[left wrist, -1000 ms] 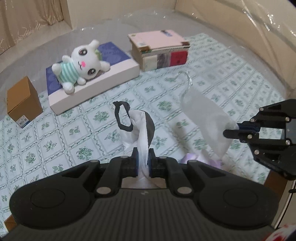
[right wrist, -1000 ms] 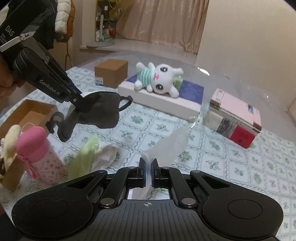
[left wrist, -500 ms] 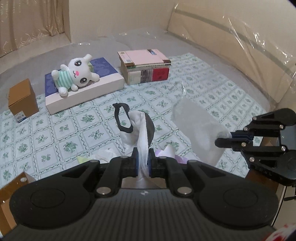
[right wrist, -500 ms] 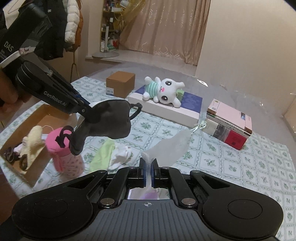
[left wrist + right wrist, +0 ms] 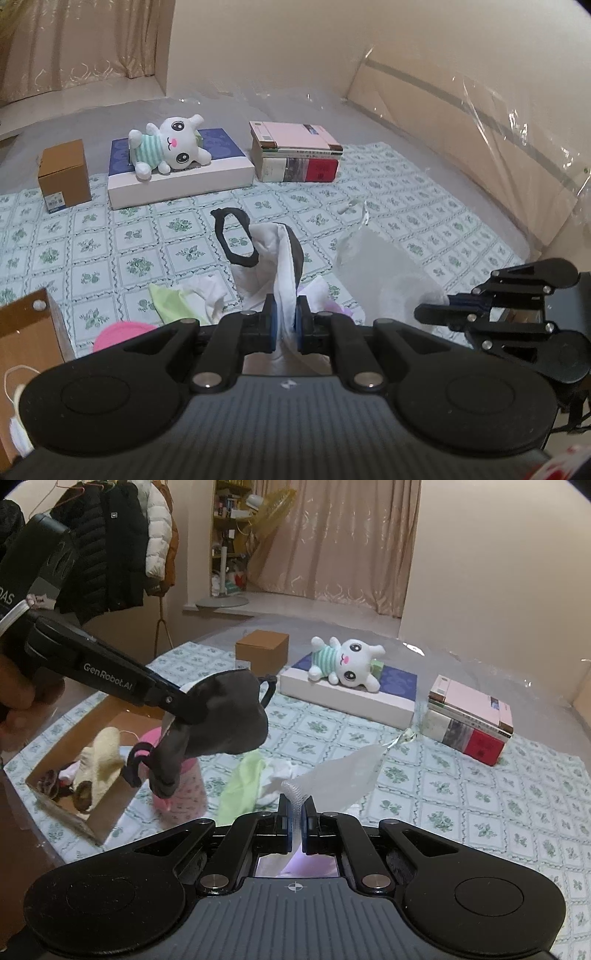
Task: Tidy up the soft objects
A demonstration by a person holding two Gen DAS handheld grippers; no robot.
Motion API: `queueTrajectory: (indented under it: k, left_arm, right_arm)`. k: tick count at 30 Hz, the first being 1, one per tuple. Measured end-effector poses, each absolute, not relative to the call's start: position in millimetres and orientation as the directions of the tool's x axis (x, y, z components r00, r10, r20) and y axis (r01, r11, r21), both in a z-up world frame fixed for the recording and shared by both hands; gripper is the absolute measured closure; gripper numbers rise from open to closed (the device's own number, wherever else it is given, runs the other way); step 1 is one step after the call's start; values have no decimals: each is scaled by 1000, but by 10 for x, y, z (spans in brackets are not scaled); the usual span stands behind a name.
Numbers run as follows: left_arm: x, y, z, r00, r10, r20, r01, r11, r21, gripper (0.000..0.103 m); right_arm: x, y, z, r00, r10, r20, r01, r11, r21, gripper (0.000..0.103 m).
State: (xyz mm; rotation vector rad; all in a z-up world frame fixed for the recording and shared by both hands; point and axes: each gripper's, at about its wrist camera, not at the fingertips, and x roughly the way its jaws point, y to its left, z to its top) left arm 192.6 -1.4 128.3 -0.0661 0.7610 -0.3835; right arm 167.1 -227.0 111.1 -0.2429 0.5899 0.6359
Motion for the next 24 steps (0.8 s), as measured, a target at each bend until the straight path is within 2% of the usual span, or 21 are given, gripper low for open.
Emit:
queueTrajectory:
  k: [13,24]
  left_arm:
    - [1320,117,1153,731,-361,-579,253,931,-262,95]
    - [851,164,984,747,-326,-580,230,945,-234,95]
  right_arm:
    - [1219,-2236,1094,657,534,-533,-620,784,21,99]
    - [860,-2113,935,625,561,-543,-649,760,39,99]
